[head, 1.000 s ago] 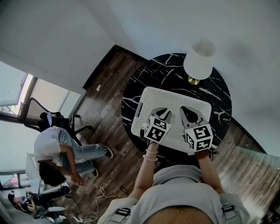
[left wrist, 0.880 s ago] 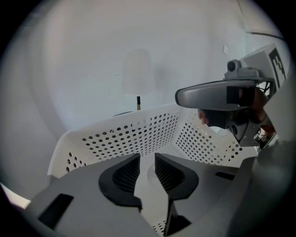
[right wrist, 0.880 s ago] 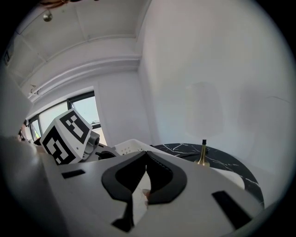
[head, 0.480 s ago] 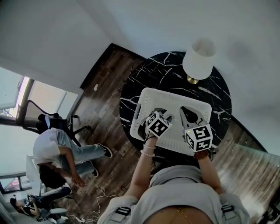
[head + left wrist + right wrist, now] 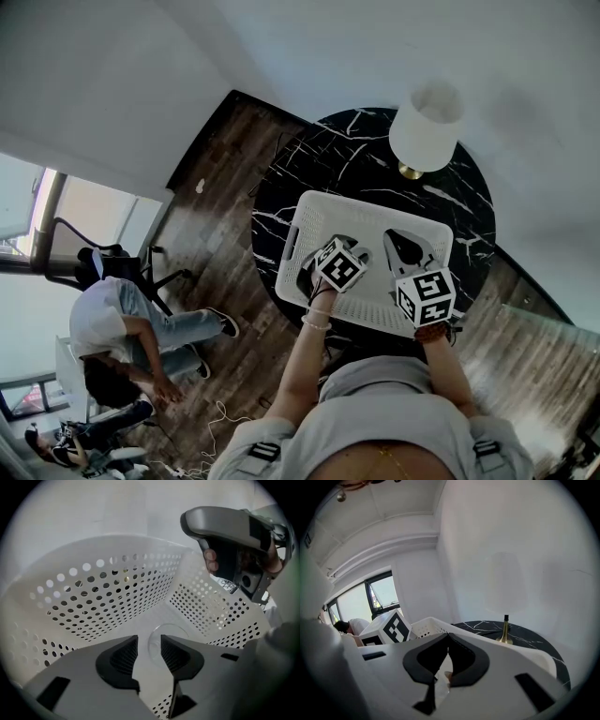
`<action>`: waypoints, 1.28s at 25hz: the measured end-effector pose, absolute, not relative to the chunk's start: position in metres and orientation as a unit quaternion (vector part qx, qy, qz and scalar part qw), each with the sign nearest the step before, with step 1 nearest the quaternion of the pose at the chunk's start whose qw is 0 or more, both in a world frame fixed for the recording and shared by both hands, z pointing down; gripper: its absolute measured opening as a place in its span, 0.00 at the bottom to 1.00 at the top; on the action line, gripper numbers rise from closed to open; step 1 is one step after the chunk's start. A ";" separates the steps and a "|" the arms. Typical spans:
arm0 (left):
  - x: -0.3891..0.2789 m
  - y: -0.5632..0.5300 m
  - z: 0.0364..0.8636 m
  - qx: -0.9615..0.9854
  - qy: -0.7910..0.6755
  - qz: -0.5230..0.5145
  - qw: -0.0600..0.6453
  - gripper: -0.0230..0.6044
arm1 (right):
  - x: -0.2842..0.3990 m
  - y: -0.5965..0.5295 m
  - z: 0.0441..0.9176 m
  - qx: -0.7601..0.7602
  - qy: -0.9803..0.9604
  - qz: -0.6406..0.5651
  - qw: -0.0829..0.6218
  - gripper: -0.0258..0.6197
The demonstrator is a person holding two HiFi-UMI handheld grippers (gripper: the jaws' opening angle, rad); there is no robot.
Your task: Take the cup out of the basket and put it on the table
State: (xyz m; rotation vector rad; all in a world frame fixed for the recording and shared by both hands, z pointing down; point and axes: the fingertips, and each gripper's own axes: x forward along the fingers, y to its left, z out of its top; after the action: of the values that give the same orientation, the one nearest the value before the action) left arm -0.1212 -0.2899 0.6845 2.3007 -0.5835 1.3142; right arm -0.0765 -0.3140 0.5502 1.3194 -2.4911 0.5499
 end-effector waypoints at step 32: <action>-0.121 -0.287 0.705 0.819 -0.214 0.481 0.230 0.12 | -0.074 -0.312 0.548 0.453 -0.860 0.195 0.128 0.06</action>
State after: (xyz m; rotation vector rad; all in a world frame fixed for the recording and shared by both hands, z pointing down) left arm -0.1206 -0.2872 0.7052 2.2531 -0.5876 1.3228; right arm -0.0741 -0.3117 0.5484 1.3177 -2.5025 0.5664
